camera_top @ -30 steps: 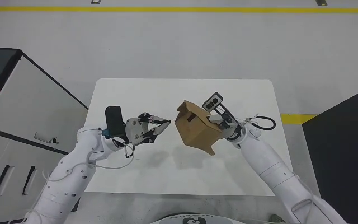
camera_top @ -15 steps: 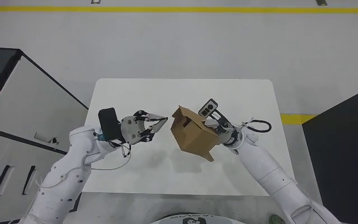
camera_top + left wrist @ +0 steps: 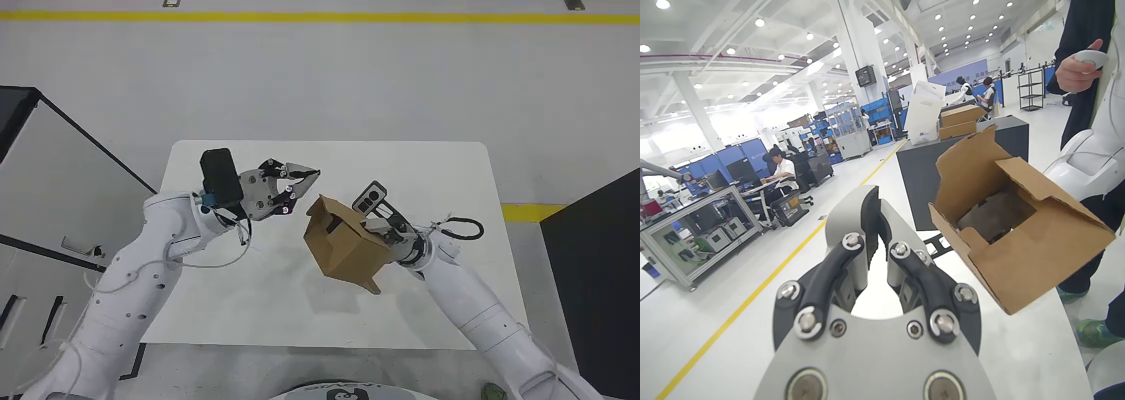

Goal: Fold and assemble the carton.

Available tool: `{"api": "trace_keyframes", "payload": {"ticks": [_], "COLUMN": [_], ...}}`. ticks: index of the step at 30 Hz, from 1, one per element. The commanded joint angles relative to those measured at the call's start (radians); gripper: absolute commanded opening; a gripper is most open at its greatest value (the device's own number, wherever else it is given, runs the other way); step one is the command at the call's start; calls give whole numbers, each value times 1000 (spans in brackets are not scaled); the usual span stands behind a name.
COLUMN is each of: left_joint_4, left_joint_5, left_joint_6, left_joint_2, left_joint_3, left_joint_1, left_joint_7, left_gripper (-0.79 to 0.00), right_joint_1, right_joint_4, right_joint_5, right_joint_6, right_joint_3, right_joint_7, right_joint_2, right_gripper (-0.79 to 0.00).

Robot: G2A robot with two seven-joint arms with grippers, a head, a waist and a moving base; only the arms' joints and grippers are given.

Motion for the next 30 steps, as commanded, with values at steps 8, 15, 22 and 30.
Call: {"api": "trace_keyframes", "payload": {"ticks": [8, 15, 22, 30], "left_joint_4": [32, 32, 32, 32], "left_joint_5": [16, 16, 16, 16], "left_joint_6": [-18, -18, -18, -18], "left_joint_2": [-5, -5, -5, -5], "left_joint_3": [5, 5, 5, 5], "left_joint_1": [-10, -10, -10, -10], "left_joint_7": [22, 22, 22, 22], "left_gripper": [-785, -785, -785, -785], "right_joint_1": [0, 0, -1, -51], "right_joint_4": [0, 0, -1, -30], "right_joint_5": [0, 0, 0, -26], "right_joint_6": [0, 0, -2, -23], "right_joint_3": [0, 0, 1, 90], "right_joint_7": [0, 0, -8, -28], "right_joint_2": [0, 0, 0, 17], "right_gripper": [-785, -785, -785, -785]}}
